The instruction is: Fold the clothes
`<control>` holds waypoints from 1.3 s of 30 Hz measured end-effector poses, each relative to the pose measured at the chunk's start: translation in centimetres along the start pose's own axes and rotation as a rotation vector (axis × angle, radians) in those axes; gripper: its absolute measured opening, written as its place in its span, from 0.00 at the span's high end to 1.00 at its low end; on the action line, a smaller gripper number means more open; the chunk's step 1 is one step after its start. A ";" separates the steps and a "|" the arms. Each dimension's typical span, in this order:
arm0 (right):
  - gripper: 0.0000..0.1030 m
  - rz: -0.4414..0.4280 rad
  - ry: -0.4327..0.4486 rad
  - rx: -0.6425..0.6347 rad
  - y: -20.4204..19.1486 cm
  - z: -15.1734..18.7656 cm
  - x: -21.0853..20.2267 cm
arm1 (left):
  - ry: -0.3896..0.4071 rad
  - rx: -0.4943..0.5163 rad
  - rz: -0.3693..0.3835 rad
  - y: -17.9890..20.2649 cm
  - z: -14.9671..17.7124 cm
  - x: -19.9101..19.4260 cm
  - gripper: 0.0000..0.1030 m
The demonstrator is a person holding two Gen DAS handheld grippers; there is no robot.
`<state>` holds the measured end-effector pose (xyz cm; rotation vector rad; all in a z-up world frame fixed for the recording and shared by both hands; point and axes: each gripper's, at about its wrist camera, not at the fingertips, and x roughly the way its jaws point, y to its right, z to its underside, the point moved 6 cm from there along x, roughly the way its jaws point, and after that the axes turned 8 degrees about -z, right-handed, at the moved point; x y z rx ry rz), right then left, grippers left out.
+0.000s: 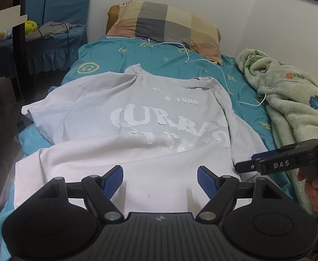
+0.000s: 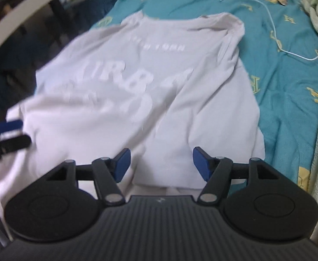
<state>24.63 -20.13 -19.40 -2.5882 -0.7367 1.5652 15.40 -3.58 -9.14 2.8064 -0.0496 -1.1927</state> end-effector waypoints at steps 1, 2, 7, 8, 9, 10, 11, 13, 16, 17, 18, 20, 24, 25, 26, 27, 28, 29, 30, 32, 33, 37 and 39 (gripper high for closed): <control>0.42 0.021 -0.017 -0.020 0.0 0.2 0.3 | -0.001 0.002 -0.002 0.1 0.0 0.0 0.25; 0.47 0.051 -0.027 -0.038 0.1 0.4 0.6 | -0.001 0.002 -0.003 0.1 0.1 0.0 0.25; 0.90 0.059 0.085 0.092 2.4 -1.2 -1.9 | 0.007 -0.025 -0.003 -0.4 0.2 -0.5 0.25; 0.90 0.045 0.144 0.137 3.1 -1.9 -3.4 | 0.009 -0.033 -0.004 -0.6 0.2 -0.6 0.25; 0.91 0.027 0.210 0.191 3.9 -2.6 -5.1 | 0.009 -0.042 -0.004 -0.7 0.2 -0.7 0.25; 0.91 0.005 0.273 0.247 4.7 -3.2 -6.6 | 0.009 -0.051 -0.003 -0.8 0.2 -0.7 0.25; 0.91 -0.007 0.329 0.295 5.6 -3.7 -7.9 | 0.009 -0.060 -0.002 -1.0 0.3 -0.8 0.25; 0.92 0.000 0.422 0.372 7.5 -4.8 -9.8 | 0.007 -0.069 -0.001 -1.0 0.3 -0.7 0.25; 0.92 0.074 0.513 0.446 10.6 -6.0 -11.4 | 0.006 -0.069 -0.003 -0.9 0.4 -0.6 0.25; 0.92 0.099 0.540 0.469 11.8 -6.4 -11.7 | 0.005 -0.067 -0.005 -0.9 0.5 -0.5 0.25; 0.93 0.127 0.560 0.489 12.9 -6.8 -11.9 | 0.003 -0.066 -0.007 -0.8 0.5 -0.4 0.25; 0.93 0.191 0.596 0.516 15.0 -7.4 -12.1 | -0.006 -0.067 -0.004 -0.7 0.6 0.0 0.25; 0.93 0.355 0.655 0.505 18.6 -7.5 -12.3 | -0.031 -0.065 0.006 -0.3 0.7 1.2 0.25; 0.93 0.375 0.659 0.502 19.2 -7.3 -11.9 | -0.037 -0.063 0.008 -0.2 0.7 1.5 0.25; 0.93 0.385 0.653 0.500 19.6 -7.1 -11.5 | -0.043 -0.061 0.010 -0.1 0.7 1.9 0.25; 0.93 0.392 0.644 0.499 20.0 -7.0 -10.9 | -0.050 -0.060 0.010 0.0 0.7 2.3 0.25; 0.93 0.396 0.637 0.496 20.3 -6.8 -10.5 | -0.055 -0.058 0.008 0.1 0.7 2.7 0.25; 0.93 0.397 0.631 0.487 20.4 -6.8 -10.0 | -0.062 -0.060 0.006 0.1 0.7 3.0 0.25; 0.93 0.396 0.629 0.473 20.3 -6.8 -9.8 | -0.068 -0.063 0.004 0.1 0.7 3.3 0.25; 0.93 0.393 0.630 0.442 19.8 -6.8 -9.5 | -0.074 -0.073 0.003 0.0 0.7 3.6 0.25; 0.93 0.391 0.634 0.420 19.4 -6.9 -9.4 | -0.073 -0.078 0.003 -0.1 0.6 3.7 0.25; 0.93 0.356 0.675 0.231 14.1 -9.2 -9.5 | -0.044 -0.104 0.007 -0.8 -0.2 3.2 0.25; 0.93 0.316 0.690 0.098 9.6 -10.8 -9.1 | -0.020 -0.113 0.001 -1.3 -0.7 2.7 0.25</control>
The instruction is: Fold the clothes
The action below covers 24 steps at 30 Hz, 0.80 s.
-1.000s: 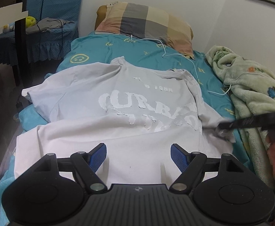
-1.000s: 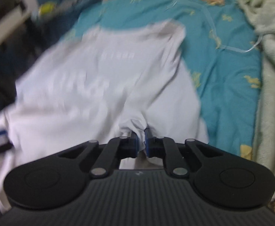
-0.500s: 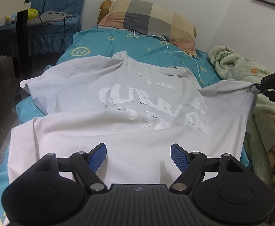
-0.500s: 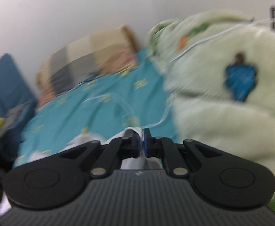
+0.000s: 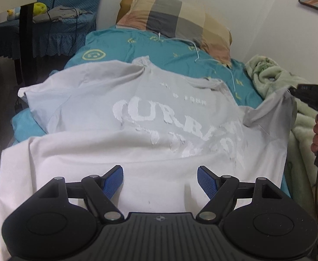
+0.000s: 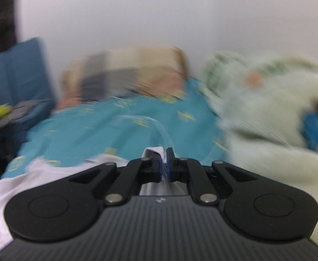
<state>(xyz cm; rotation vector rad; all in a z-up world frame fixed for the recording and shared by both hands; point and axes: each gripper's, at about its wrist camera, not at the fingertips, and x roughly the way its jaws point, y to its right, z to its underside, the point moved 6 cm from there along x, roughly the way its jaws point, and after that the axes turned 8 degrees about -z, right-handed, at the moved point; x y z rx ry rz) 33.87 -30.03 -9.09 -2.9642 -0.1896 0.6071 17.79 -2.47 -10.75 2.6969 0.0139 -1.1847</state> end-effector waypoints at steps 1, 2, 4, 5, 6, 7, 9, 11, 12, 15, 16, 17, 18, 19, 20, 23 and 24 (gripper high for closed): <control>0.93 -0.040 0.006 -0.063 -2.6 -0.2 0.1 | 0.011 -0.005 -0.003 -0.3 -0.3 -0.2 0.25; 0.93 -0.084 -0.001 -0.125 -5.4 0.1 0.3 | 0.023 -0.013 -0.005 -0.6 -0.6 -0.5 0.25; 0.93 -0.182 -0.030 -0.240 -10.9 1.4 0.8 | 0.044 -0.027 -0.011 -1.4 -1.1 -1.0 0.25; 0.93 -0.230 -0.056 -0.287 -13.5 2.4 1.2 | 0.053 -0.035 -0.016 -1.8 -1.3 -1.2 0.25; 0.93 -0.271 -0.090 -0.332 -15.6 3.9 1.7 | 0.062 -0.042 -0.023 -2.3 -1.5 -1.4 0.25; 0.93 -0.301 -0.122 -0.371 -17.2 5.4 2.2 | 0.071 -0.048 -0.033 -2.9 -1.7 -1.6 0.25; 0.93 -0.330 -0.185 -0.389 -18.6 8.2 3.1 | 0.082 -0.063 -0.046 -3.8 -2.1 -1.7 0.25; 0.92 -0.329 -0.239 -0.359 -18.7 9.9 3.7 | 0.083 -0.079 -0.046 -4.5 -2.3 -1.6 0.25; 0.92 -0.328 -0.267 -0.344 -18.7 10.8 4.0 | 0.081 -0.084 -0.044 -4.7 -2.4 -1.4 0.25; 0.88 -0.318 -0.290 -0.248 -17.8 10.6 4.3 | 0.077 -0.076 -0.032 -4.6 -2.5 -1.0 0.25; 0.80 -0.316 -0.291 -0.202 -17.5 10.3 4.0 | 0.076 -0.072 -0.028 -4.5 -2.4 -0.9 0.25; 0.75 -0.319 -0.285 -0.155 -17.2 10.0 3.5 | 0.077 -0.068 -0.024 -4.3 -2.4 -0.9 0.25; 0.71 -0.322 -0.274 -0.115 -16.9 9.5 2.7 | 0.079 -0.063 -0.021 -4.2 -2.3 -0.9 0.25; 0.68 -0.324 -0.262 -0.088 -16.6 9.1 1.7 | 0.082 -0.059 -0.019 -4.1 -2.3 -0.9 0.25; 0.66 -0.326 -0.250 -0.065 -16.4 8.7 0.6 | 0.084 -0.054 -0.016 -3.9 -2.2 -0.9 0.25; 0.46 -0.334 -0.210 0.003 -15.7 7.3 -2.9 | 0.082 -0.048 0.004 -3.6 -1.9 -1.1 0.25; 0.42 -0.339 -0.194 0.027 -15.6 6.4 -4.4 | 0.080 -0.048 0.013 -3.5 -1.8 -1.2 0.25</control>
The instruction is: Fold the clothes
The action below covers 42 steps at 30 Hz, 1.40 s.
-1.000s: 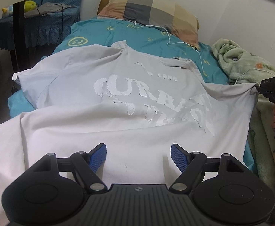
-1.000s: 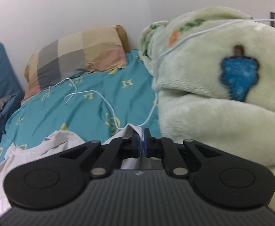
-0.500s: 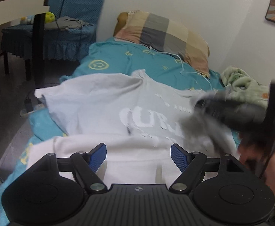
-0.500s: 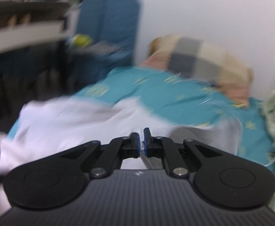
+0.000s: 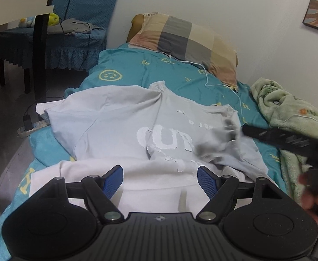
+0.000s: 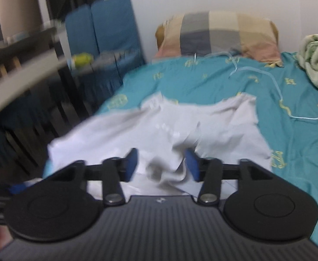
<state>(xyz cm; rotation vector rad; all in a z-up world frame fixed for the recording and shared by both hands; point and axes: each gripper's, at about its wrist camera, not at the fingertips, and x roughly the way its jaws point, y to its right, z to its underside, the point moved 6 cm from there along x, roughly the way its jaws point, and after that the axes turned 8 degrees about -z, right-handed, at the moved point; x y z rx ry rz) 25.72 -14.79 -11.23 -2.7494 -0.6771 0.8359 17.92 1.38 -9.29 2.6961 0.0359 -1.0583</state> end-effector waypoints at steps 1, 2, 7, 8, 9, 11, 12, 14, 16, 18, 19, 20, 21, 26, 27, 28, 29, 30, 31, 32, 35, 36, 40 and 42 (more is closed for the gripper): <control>0.41 -0.002 0.015 0.020 -0.4 -0.5 -1.5 | -0.002 -0.002 0.010 0.1 0.1 -0.1 0.25; 0.40 0.001 0.033 0.044 -0.7 -0.8 -3.1 | -0.002 -0.001 0.019 0.2 0.2 -0.3 0.25; 0.33 0.051 0.073 0.152 -1.3 1.0 -9.6 | -0.004 0.001 0.060 0.9 0.9 -1.4 0.25; 0.33 0.067 0.069 0.155 -1.4 1.8 -10.5 | -0.006 0.000 0.068 1.0 1.0 -1.6 0.24; 0.32 0.080 0.063 0.155 -1.4 2.4 -11.0 | -0.009 -0.001 0.076 1.1 1.2 -1.7 0.24; 0.25 0.100 0.045 0.150 -1.5 3.6 -11.8 | -0.016 0.002 0.089 1.5 1.5 -1.9 0.24; 0.18 0.104 0.040 0.141 -1.5 3.9 -11.9 | -0.018 0.005 0.094 1.6 1.7 -1.9 0.24; 0.19 0.108 0.035 0.117 -1.5 3.9 -11.7 | -0.022 0.014 0.096 1.9 2.2 -2.0 0.23; 0.19 0.114 0.037 0.114 -1.3 3.8 -11.5 | -0.030 0.017 0.092 1.9 2.7 -1.9 0.23; 0.19 0.097 0.036 0.117 -1.2 3.8 -11.3 | -0.039 0.011 0.080 1.6 2.9 -1.7 0.23; 0.19 0.090 0.034 0.113 -1.2 3.8 -11.3 | -0.043 0.004 0.074 1.4 3.0 -1.6 0.23; 0.19 0.083 0.032 0.109 -1.2 3.8 -11.2 | -0.048 -0.007 0.068 1.2 3.0 -1.4 0.23; 0.19 0.079 0.031 0.104 -1.3 3.8 -11.1 | -0.051 -0.013 0.060 1.0 3.0 -1.3 0.23; 0.19 0.088 0.029 0.135 -0.7 3.4 -11.3 | -0.045 0.087 -0.044 1.3 2.6 0.2 0.23; 0.19 0.093 0.025 0.148 -0.4 3.4 -11.3 | -0.041 0.121 -0.064 1.7 2.4 0.5 0.23; 0.19 0.101 0.021 0.164 -0.1 3.4 -11.4 | -0.037 0.153 -0.077 2.1 2.2 0.9 0.24; 0.19 0.110 0.018 0.182 0.4 3.5 -11.6 | -0.033 0.184 -0.091 2.5 1.9 1.3 0.24; 0.19 0.118 0.019 0.206 0.9 3.5 -11.8 | -0.028 0.213 -0.101 2.9 1.7 1.6 0.24; 0.19 0.125 0.024 0.233 1.5 3.6 -12.0 | -0.020 0.241 -0.108 3.4 1.3 2.1 0.24; 0.19 0.130 0.032 0.271 2.2 3.6 -12.4 | -0.010 0.269 -0.116 3.9 0.9 2.6 0.24; 0.19 0.129 0.074 0.421 5.1 3.9 -13.4 | 0.015 0.350 -0.131 5.4 -0.3 4.2 0.24; 0.19 0.124 0.088 0.473 6.1 4.0 -13.7 | 0.022 0.376 -0.133 5.8 -0.7 4.9 0.25; 0.19 0.131 0.136 0.641 9.6 4.7 -14.3 | 0.030 0.462 -0.141 7.3 -1.7 8.1 0.26; 0.19 0.131 0.144 0.676 10.4 5.0 -14.1 | 0.023 0.475 -0.140 7.5 -1.9 9.9 0.27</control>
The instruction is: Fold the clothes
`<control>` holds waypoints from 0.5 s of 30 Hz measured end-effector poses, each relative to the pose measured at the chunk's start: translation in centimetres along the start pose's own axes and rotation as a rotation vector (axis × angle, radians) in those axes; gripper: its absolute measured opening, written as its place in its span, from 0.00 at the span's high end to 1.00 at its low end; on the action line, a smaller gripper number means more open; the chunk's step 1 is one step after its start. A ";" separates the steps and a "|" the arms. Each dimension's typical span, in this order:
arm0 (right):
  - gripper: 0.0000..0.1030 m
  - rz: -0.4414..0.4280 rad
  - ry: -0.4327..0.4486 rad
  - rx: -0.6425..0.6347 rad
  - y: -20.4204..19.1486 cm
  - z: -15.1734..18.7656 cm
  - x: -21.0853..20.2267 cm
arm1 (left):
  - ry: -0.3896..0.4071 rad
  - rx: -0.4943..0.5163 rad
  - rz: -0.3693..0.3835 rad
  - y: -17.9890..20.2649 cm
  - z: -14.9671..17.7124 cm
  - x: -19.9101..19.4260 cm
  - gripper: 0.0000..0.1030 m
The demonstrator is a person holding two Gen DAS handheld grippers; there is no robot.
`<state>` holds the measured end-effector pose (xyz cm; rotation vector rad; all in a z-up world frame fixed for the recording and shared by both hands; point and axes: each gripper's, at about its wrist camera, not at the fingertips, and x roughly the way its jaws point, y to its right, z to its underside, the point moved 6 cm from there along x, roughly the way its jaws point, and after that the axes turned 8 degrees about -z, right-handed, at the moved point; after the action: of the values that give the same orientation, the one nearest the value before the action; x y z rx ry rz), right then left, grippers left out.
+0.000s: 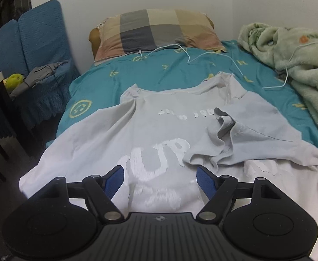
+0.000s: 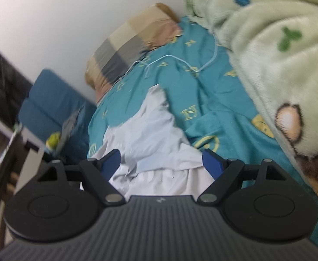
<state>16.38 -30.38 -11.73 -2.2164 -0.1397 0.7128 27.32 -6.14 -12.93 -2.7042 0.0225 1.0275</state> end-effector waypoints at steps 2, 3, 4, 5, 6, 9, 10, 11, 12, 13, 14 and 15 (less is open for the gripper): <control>0.19 -0.006 -0.017 0.007 0.3 0.1 0.7 | -0.015 0.013 0.007 0.4 -0.1 1.8 0.29; 0.19 -0.012 -0.029 0.004 0.3 0.2 1.1 | -0.024 0.024 0.017 0.7 -0.1 2.6 0.31; 0.19 -0.018 -0.042 -0.003 0.2 0.3 1.5 | -0.028 0.037 0.034 1.1 -0.1 3.3 0.34; 0.19 -0.021 -0.054 -0.010 0.1 0.4 2.0 | -0.027 0.050 0.054 1.5 -0.1 3.9 0.36; 0.19 -0.021 -0.064 -0.016 0.1 0.4 2.4 | -0.025 0.062 0.071 1.9 -0.2 4.4 0.37; 0.19 -0.021 -0.089 -0.026 0.0 0.6 3.6 | -0.007 0.095 0.123 2.7 -0.6 5.3 0.44; 0.19 -0.021 -0.089 -0.016 0.2 0.5 3.8 | 0.002 0.096 0.156 2.9 -0.8 5.3 0.44; 0.19 -0.020 -0.088 -0.006 0.3 0.5 3.9 | 0.010 0.098 0.188 3.0 -1.0 5.2 0.44; 0.19 -0.018 -0.086 0.003 0.5 0.4 3.9 | 0.016 0.101 0.219 3.1 -1.1 5.1 0.44; 0.19 -0.017 -0.083 0.012 0.6 0.4 3.9 | 0.017 0.105 0.246 3.0 -1.1 5.0 0.44; 0.19 -0.015 -0.082 0.015 0.6 0.3 3.9 | 0.018 0.107 0.271 2.8 -1.1 4.8 0.44; 0.19 -0.014 -0.082 0.013 0.6 0.4 3.9 | 0.016 0.105 0.296 2.6 -1.1 4.7 0.44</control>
<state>19.35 -29.31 -14.11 -2.1728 -0.1906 0.7955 31.26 -8.56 -15.79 -2.6648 0.4791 1.0487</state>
